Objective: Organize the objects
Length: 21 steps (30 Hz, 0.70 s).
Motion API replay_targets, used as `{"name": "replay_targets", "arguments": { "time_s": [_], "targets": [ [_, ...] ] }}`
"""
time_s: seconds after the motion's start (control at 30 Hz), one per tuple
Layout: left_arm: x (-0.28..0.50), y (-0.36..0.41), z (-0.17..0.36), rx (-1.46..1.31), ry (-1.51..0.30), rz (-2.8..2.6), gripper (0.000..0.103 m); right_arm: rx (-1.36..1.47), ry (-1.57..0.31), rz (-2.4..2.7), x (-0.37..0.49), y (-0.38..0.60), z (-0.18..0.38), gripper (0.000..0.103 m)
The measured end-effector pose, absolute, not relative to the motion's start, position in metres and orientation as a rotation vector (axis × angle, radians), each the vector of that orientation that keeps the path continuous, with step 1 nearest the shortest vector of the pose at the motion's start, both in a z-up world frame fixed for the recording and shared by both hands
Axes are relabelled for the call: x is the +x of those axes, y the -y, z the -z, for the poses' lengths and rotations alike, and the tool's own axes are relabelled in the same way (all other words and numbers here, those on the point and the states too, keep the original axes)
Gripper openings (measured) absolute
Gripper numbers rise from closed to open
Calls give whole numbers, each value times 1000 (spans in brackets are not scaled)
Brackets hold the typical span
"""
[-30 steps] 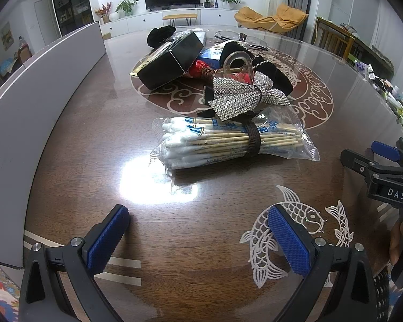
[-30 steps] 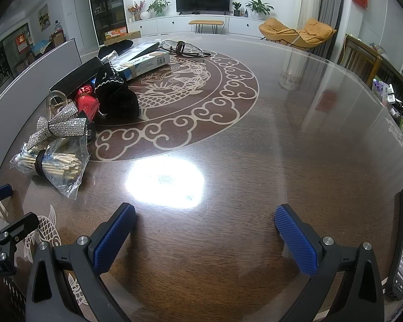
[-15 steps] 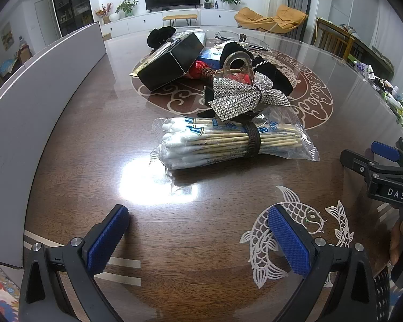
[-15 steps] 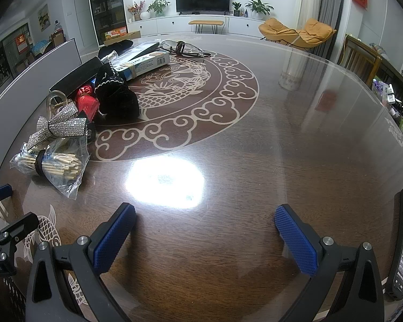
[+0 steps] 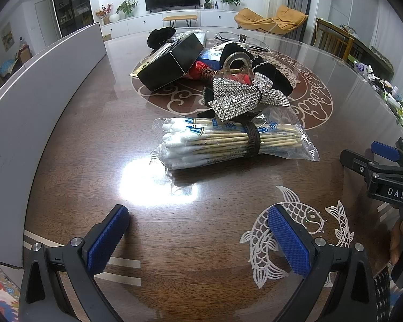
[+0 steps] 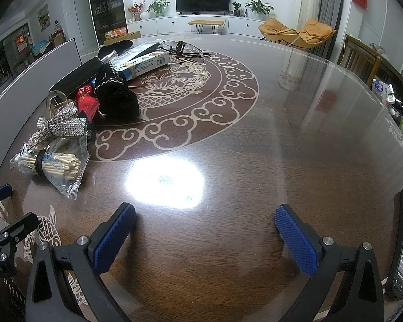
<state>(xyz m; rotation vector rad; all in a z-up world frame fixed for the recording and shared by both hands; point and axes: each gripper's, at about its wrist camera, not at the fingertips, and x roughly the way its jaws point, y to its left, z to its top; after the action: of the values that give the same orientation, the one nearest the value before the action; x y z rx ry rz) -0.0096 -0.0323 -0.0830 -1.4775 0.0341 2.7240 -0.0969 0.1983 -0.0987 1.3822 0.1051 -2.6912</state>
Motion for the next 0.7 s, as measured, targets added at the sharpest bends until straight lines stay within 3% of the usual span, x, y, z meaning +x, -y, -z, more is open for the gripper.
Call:
{"name": "replay_targets", "arguments": {
  "time_s": [0.7],
  "targets": [
    [-10, 32, 84, -1450, -34, -2739, 103, 1381, -105, 2691, -97, -198, 99, 103]
  ]
}}
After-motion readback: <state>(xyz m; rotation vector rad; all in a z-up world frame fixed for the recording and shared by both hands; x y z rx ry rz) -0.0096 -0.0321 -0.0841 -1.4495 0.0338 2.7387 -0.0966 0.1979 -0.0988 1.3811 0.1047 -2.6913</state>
